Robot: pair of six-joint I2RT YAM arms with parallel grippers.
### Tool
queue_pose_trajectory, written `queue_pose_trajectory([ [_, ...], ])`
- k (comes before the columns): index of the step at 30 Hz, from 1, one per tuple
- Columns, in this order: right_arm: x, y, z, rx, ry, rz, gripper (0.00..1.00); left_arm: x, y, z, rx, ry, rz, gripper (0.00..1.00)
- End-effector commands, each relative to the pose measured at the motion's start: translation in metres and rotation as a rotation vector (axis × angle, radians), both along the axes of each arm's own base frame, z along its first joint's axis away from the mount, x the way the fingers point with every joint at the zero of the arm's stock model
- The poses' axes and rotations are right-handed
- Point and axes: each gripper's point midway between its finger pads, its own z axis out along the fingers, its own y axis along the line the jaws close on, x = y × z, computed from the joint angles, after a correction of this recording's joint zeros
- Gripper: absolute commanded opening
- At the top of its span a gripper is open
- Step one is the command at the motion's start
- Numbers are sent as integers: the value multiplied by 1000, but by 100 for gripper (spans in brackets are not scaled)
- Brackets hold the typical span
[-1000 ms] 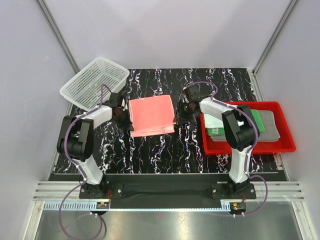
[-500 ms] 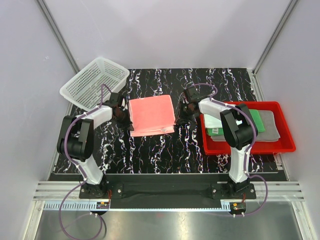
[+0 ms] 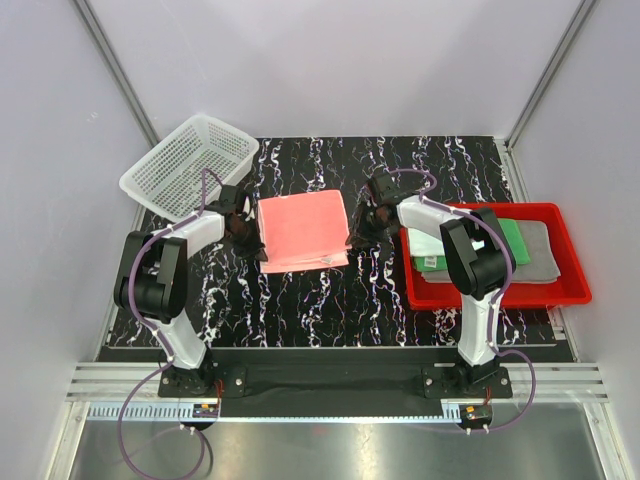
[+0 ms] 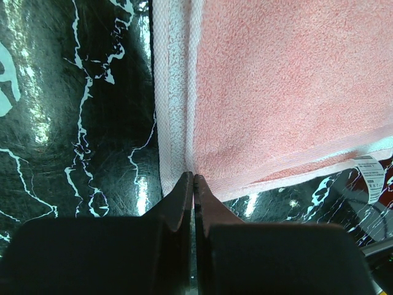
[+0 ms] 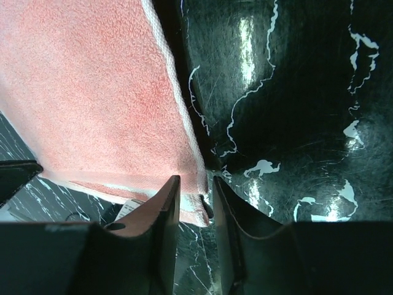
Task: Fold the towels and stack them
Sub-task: Fold the towel
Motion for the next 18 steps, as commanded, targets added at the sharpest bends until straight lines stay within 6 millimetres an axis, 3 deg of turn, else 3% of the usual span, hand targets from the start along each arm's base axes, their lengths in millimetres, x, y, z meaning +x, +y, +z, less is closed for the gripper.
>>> queue_pose_trajectory([
  [1, 2, 9, 5, 24, -8, -33, 35, 13, -1, 7, -1, -49, 10, 0],
  [8, 2, 8, -5, 20, 23, -68, 33, 11, -1, 3, -4, -38, 13, 0],
  [12, 3, 8, -6, 9, 40, -73, 14, 12, -2, 5, -4, -39, 14, 0],
  [13, 5, 9, -4, 7, 32, -74, 1, 14, -2, 7, -6, -41, 17, 0],
  [15, 16, 11, 13, 15, -11, -68, 0, 13, 1, 10, 13, -23, 17, 0],
  [18, 31, 18, 51, 25, -72, -29, 0, 29, 6, 35, 36, -61, 21, 0],
])
